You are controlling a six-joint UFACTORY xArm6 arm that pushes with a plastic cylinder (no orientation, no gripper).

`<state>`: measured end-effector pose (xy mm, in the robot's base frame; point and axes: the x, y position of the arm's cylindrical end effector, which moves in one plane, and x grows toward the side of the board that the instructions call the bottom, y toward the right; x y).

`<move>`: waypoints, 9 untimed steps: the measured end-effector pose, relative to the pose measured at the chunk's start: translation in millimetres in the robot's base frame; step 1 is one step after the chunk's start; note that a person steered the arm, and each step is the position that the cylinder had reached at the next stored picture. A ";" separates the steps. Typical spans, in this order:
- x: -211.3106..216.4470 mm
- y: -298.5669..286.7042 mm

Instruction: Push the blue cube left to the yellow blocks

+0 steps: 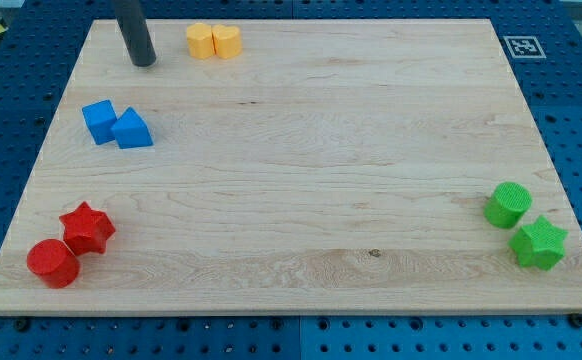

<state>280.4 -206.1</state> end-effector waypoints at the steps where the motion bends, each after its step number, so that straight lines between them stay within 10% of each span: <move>1: 0.0 0.0; 6: 138.1 -51.8; 9: 120.0 -16.2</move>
<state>400.4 -222.4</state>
